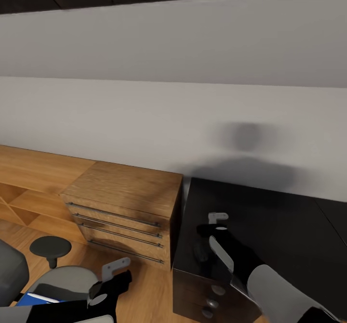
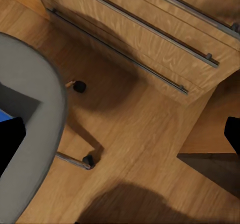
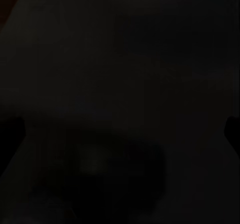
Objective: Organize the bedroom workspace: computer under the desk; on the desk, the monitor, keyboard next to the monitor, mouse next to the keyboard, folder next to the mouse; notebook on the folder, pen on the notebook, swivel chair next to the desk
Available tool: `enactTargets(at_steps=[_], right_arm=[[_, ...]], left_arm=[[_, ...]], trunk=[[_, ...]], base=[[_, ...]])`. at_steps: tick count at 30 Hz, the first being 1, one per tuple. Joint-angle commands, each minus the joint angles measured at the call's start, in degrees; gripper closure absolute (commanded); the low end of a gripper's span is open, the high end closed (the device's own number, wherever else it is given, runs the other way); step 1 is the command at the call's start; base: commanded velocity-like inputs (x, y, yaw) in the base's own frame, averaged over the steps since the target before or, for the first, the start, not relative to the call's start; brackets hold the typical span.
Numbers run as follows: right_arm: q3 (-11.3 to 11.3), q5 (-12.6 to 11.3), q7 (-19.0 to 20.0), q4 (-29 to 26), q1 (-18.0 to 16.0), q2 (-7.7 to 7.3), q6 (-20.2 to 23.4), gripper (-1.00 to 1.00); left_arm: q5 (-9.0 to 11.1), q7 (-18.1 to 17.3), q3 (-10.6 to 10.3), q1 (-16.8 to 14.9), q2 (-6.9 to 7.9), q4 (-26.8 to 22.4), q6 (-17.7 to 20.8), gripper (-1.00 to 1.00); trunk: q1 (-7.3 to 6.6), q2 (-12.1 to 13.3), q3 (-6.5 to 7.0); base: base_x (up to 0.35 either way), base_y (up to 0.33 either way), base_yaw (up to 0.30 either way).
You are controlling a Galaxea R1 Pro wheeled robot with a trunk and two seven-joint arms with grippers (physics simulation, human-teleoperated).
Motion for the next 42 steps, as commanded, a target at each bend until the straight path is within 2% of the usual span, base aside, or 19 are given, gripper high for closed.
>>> enactTargets(at_steps=[1,4,5,9,12,15,17,24,42], right_arm=[[0.20,-0.51,0.84,1.50,-1.11,0.09,-0.01,-1.00],[0.09,-0.52,3.09,4.42,-2.46,0.55,-0.71,-1.00],[0.06,-0.48,3.95,6.49,-2.89,1.60,-1.01,-1.00],[0.12,-0.62,4.90,9.95,-3.05,3.14,-1.11,-1.00],[0.34,-0.27,6.49,12.95,-3.09,5.47,-1.05,-1.00],[0.56,-0.20,6.92,14.19,-3.10,6.91,-0.82,-1.00],[0.67,-0.23,6.86,14.49,-3.11,7.35,-0.70,-1.00],[-0.03,-0.55,6.86,14.64,-3.11,7.23,0.39,-1.00],[-0.18,-0.66,6.90,14.85,-3.11,6.66,1.01,-1.00]], left_arm=[[0.20,0.08,-0.12,-0.11,-0.11,-0.05,-0.26,-1.00],[0.20,0.08,-0.12,-0.11,-0.39,-0.03,-0.26,-1.00],[0.20,0.08,-0.14,-0.11,-0.94,0.05,-0.26,-1.00],[0.21,0.09,-0.14,-0.11,-1.39,0.31,-0.26,-1.00],[0.21,0.08,-0.14,-0.11,-1.53,0.92,-0.26,-1.00],[0.21,0.08,-0.14,-0.11,-1.58,1.18,-0.26,-1.00],[0.21,0.12,-0.14,-0.11,-1.59,1.25,-0.26,-1.00],[0.21,0.16,-0.14,-0.11,-1.60,1.30,-0.26,-1.00],[0.28,0.15,-0.14,-0.11,-1.60,1.44,-0.26,-1.00]], trunk=[[0.01,-0.06,-0.08],[0.01,-0.06,-0.08],[0.01,-0.06,-0.08],[0.01,-0.06,-0.08],[0.01,-0.06,-0.08],[0.01,-0.06,-0.08],[0.01,-0.06,-0.08],[0.01,-0.06,-0.08],[0.01,-0.06,-0.08]], base=[[0.000,0.000,0.000],[0.000,0.000,0.000],[0.000,0.000,0.000],[0.000,0.000,0.000],[0.000,0.000,0.000],[0.000,0.000,0.000],[0.000,0.000,0.000],[0.000,0.000,0.000],[0.000,0.000,0.000]])
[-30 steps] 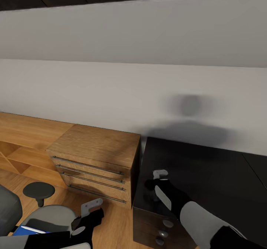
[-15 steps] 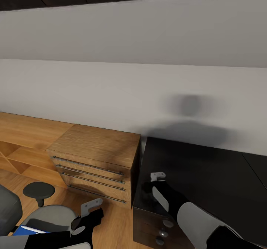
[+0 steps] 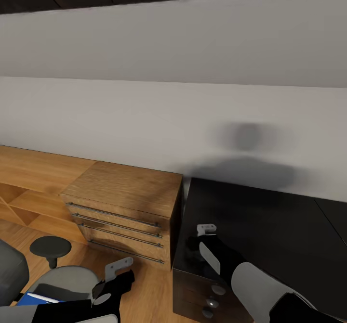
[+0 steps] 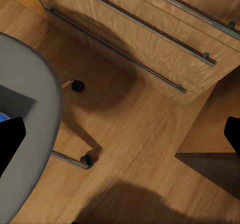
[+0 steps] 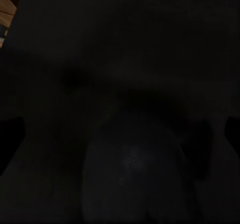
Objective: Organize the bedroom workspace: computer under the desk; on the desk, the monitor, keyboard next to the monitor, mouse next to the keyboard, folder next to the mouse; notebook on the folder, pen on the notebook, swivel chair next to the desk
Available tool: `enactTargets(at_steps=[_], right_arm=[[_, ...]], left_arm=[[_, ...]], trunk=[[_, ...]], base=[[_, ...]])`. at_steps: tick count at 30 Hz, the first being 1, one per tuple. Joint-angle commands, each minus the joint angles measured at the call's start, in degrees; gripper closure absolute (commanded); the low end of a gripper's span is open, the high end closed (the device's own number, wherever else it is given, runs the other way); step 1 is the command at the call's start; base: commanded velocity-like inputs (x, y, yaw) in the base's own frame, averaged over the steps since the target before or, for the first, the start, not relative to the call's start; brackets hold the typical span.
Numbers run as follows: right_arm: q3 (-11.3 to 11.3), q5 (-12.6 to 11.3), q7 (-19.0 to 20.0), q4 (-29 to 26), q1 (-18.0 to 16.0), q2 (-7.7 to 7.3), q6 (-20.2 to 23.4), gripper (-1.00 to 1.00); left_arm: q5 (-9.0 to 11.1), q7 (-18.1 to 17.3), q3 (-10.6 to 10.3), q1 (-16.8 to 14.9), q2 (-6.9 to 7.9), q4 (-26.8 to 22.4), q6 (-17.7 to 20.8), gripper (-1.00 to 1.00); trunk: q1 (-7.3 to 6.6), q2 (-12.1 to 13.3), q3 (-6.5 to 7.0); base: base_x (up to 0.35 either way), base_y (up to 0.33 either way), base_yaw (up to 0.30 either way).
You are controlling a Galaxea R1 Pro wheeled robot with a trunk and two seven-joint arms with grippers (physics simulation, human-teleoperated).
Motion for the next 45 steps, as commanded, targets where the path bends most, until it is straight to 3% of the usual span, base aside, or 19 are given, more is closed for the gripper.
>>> enactTargets(at_steps=[1,25,32,41,42,45], right_arm=[[0.47,-0.60,-0.50,-0.09,-0.06,-0.06,0.36,-1.00],[0.44,-0.64,-0.19,0.46,-0.06,-0.10,2.00,-1.00],[0.36,-0.71,-0.11,1.78,-0.06,-0.10,2.00,-1.00],[0.35,-2.09,-0.17,1.87,-0.06,-0.10,2.03,-1.00],[0.35,-2.16,-0.19,1.87,-0.06,-0.10,2.05,1.00],[0.35,-2.25,-0.24,1.87,-0.06,-0.10,2.06,1.00]], left_arm=[[0.20,0.08,-0.14,-0.11,0.02,-0.07,-0.26,-1.00],[0.07,0.00,-0.14,-0.11,-0.77,1.05,-0.32,-1.00],[-0.13,0.31,-0.14,-0.11,-0.77,0.94,-3.11,-1.00],[-0.06,0.44,-0.13,-0.11,-0.77,0.94,-3.49,-1.00],[-0.06,0.44,-0.13,-0.11,-0.77,0.94,-3.50,-1.00],[-0.04,0.44,-0.14,-0.11,-0.77,0.94,-3.50,-1.00]], trunk=[[0.01,-0.06,-0.07],[0.01,-0.06,-0.07],[0.01,-0.06,-0.07],[0.01,-0.06,-0.07],[0.01,-0.06,-0.07],[0.01,-0.06,-0.07]], base=[[0.000,0.000,0.000],[-0.026,0.000,0.000],[0.000,0.000,0.000],[0.000,0.000,0.000],[0.000,0.000,0.000],[0.000,0.000,0.000]])
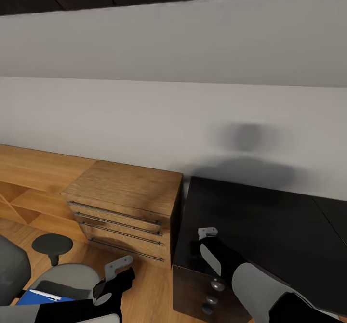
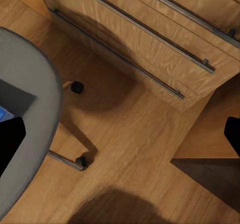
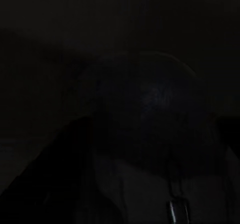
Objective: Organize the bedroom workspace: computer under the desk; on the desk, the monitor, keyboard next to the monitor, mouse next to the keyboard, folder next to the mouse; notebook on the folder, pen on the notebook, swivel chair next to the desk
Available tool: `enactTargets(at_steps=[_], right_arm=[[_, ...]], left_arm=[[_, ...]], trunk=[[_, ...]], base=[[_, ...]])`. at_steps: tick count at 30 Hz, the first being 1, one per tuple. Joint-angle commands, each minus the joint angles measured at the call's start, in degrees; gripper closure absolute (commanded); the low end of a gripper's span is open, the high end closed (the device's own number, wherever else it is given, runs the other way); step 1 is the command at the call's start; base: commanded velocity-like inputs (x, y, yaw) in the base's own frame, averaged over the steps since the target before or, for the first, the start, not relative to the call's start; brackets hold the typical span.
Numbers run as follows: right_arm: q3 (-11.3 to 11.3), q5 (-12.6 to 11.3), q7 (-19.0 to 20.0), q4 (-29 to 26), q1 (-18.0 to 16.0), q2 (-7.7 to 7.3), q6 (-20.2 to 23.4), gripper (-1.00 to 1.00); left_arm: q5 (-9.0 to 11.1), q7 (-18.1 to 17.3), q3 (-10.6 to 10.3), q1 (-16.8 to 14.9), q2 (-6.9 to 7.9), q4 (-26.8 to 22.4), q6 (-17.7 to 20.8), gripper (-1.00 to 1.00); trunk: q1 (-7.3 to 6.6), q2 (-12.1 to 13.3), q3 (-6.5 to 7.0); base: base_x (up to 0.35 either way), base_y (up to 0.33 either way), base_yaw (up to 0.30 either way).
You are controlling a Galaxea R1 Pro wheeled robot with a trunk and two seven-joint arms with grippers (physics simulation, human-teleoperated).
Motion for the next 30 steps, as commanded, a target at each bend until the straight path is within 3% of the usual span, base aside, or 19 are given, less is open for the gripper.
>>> enactTargets(at_steps=[1,30], right_arm=[[0.21,-2.18,-0.51,0.05,0.01,-0.05,0.28,1.00],[0.29,-2.20,-0.67,-0.27,0.01,-0.24,-0.23,1.00]], left_arm=[[0.18,0.08,-0.12,-0.11,0.02,-0.08,-0.23,-1.00],[0.26,0.00,-0.14,-0.11,-0.07,-0.08,-0.23,-1.00]], trunk=[[0.02,-0.05,-0.09],[0.02,-0.05,-0.09]], base=[[0.000,0.000,0.000],[0.000,0.000,0.000]])
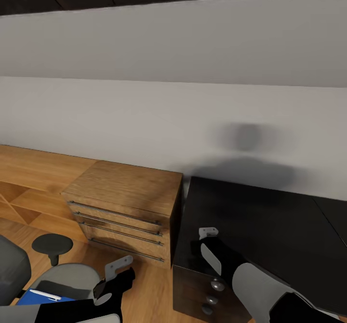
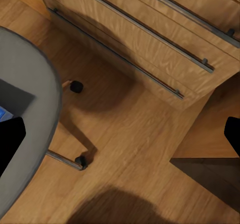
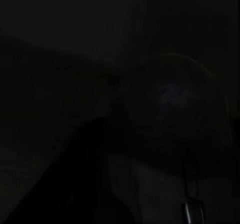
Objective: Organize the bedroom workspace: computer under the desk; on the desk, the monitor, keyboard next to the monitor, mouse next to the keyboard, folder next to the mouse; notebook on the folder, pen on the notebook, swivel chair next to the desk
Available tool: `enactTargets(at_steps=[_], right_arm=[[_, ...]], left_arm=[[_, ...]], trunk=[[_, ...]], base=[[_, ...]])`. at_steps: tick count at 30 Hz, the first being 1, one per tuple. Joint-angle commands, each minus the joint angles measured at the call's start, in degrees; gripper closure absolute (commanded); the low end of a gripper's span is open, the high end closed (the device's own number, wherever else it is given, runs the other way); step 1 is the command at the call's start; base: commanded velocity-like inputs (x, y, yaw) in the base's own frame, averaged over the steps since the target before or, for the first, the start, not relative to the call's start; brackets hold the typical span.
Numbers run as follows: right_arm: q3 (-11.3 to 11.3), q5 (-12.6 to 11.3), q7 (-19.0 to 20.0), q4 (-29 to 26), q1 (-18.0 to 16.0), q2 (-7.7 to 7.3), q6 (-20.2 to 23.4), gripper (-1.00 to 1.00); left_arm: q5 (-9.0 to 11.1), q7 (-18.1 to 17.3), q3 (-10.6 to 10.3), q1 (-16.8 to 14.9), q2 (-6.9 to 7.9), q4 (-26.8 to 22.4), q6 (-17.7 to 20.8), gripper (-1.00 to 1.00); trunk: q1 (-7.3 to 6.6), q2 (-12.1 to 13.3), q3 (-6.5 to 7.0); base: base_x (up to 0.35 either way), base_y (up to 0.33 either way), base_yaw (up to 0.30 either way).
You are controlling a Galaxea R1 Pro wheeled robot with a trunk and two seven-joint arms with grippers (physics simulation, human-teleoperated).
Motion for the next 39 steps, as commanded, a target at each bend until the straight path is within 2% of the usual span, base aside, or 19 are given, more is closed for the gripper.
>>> enactTargets(at_steps=[1,7,8,13,15,16,18,22,27,28,30,34,39], right_arm=[[0.36,-0.73,-0.08,-0.13,-0.04,-0.24,0.10,1.00],[0.37,-0.73,-0.27,-2.93,-0.02,-1.29,0.07,1.00],[0.32,-0.73,-0.33,-4.53,0.01,-1.94,0.14,1.00],[0.24,-0.73,-1.95,-10.77,0.25,-3.16,0.32,1.00],[0.26,-0.82,-4.24,-13.64,0.45,-3.67,0.35,1.00],[0.26,-1.35,-8.10,-17.91,1.58,-4.27,0.41,1.00],[0.27,-2.34,-11.59,-22.65,3.72,-5.05,0.43,1.00],[0.27,-3.67,-15.38,-30.30,6.67,-6.66,0.56,1.00],[0.28,-6.08,-17.92,-37.50,8.90,-8.83,3.34,1.00],[0.27,-7.78,-18.38,-39.17,9.29,-9.37,4.64,1.00],[0.27,-8.48,-18.58,-39.91,9.46,-9.54,5.28,1.00],[0.17,-8.80,-18.63,-41.82,9.53,-9.62,7.23,1.00],[-2.09,-9.03,-18.69,-42.71,9.54,-9.63,7.95,1.00]], left_arm=[[0.18,0.08,-0.13,-0.10,0.02,-0.08,-0.23,-1.00],[0.19,0.15,-0.13,-0.10,0.09,-0.08,-0.31,-1.00],[0.18,0.14,-0.13,-0.10,0.10,-0.08,-0.31,-1.00],[0.20,0.06,-0.13,-0.10,0.05,-0.08,-0.32,-1.00],[0.19,-0.02,-0.13,-0.10,0.04,-0.08,-0.32,-1.00],[0.19,-0.08,-0.13,-0.10,0.03,-0.08,-0.32,-1.00],[0.15,-0.14,-0.16,-0.10,-0.04,-0.08,-0.30,-1.00],[0.11,-0.03,-0.54,-0.10,-0.38,-0.08,-0.25,-1.00],[-0.07,0.21,-5.33,-0.10,-1.93,-0.08,-1.09,-1.00],[0.04,0.27,-7.12,-0.10,-2.27,-0.10,-4.09,-1.00],[-0.01,0.26,-9.09,-0.10,-2.34,-0.15,-6.43,-1.00],[0.05,0.09,-10.33,-0.10,-2.41,-0.16,-7.41,-1.00],[0.01,0.16,-10.71,-0.10,-2.44,-0.17,-7.60,-1.00]], trunk=[[0.01,-0.06,-0.08],[-1.08,1.95,0.82],[-1.30,2.35,1.00],[-2.40,4.36,1.89],[-2.84,5.16,2.25],[-3.06,5.56,2.43],[-3.50,6.36,2.79],[-4.38,7.97,3.51],[-5.48,9.97,4.41],[-5.70,10.37,4.59],[-6.14,11.17,4.95],[-7.01,12.78,5.66],[-8.11,14.78,6.56]], base=[[0.000,0.000,0.000],[0.000,0.000,0.000],[0.000,0.000,0.000],[0.000,0.000,0.000],[0.000,0.000,0.000],[0.000,0.000,0.000],[0.000,0.000,0.000],[0.000,0.000,0.000],[-0.002,0.000,0.000],[-0.159,0.000,0.000],[-0.252,0.000,0.000],[-0.320,0.000,0.000],[-0.339,0.000,0.000]])
